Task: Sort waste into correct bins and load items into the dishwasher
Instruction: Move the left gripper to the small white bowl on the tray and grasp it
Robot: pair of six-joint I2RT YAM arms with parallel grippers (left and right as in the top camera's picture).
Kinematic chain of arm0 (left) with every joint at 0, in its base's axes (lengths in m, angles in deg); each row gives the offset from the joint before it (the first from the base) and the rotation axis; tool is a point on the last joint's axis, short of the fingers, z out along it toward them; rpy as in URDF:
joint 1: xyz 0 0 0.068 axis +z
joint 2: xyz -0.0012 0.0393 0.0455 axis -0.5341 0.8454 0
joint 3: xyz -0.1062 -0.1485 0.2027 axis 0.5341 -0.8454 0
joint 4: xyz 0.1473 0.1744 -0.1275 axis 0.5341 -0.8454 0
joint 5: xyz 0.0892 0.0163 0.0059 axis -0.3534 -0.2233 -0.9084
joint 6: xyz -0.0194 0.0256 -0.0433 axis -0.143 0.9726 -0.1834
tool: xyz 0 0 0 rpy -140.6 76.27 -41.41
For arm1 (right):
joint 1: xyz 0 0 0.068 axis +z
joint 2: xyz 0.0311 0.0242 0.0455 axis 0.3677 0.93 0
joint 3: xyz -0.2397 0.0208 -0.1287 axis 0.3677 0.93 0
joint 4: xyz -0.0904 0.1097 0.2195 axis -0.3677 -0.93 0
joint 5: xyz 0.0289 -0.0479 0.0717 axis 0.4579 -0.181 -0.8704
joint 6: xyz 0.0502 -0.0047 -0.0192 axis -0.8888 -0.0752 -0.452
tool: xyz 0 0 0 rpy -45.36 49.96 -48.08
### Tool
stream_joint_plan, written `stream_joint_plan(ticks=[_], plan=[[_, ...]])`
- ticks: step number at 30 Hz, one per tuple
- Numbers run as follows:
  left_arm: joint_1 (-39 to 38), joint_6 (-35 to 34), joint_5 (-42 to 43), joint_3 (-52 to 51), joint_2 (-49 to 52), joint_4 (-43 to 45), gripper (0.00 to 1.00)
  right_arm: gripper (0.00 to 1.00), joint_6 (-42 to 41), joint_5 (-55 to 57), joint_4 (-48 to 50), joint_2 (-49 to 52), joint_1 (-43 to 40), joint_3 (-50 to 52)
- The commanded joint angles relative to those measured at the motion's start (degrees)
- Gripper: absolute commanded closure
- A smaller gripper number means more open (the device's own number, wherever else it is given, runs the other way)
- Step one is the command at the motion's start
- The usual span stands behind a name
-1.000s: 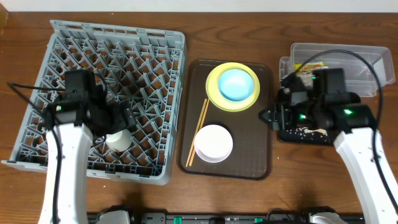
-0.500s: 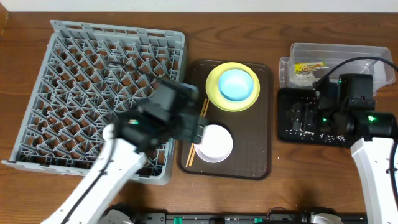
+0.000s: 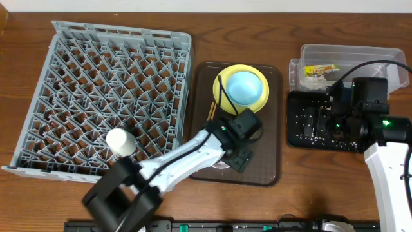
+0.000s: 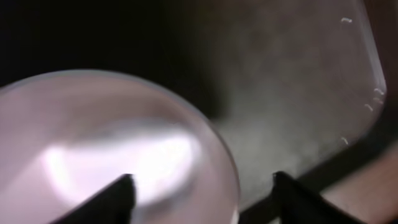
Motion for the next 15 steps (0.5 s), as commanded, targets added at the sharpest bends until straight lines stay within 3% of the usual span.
stream_joint_plan(ticks=[1,10,15], plan=[[-0.02,0.13,-0.44,0.94,3.63,0.57,0.50,0.15,-0.46,0.46,-0.22,-0.46,-0.37,-0.90],[0.00,0.15,-0.13,1.36,2.36,0.31,0.87,0.16,-0.46,0.46,-0.24,-0.46,-0.37,-0.90],[0.74,0.90,-0.15,4.09,-3.67,-3.02,0.94,0.16,-0.46,0.46,-0.26,-0.46,-0.37,-0.90]])
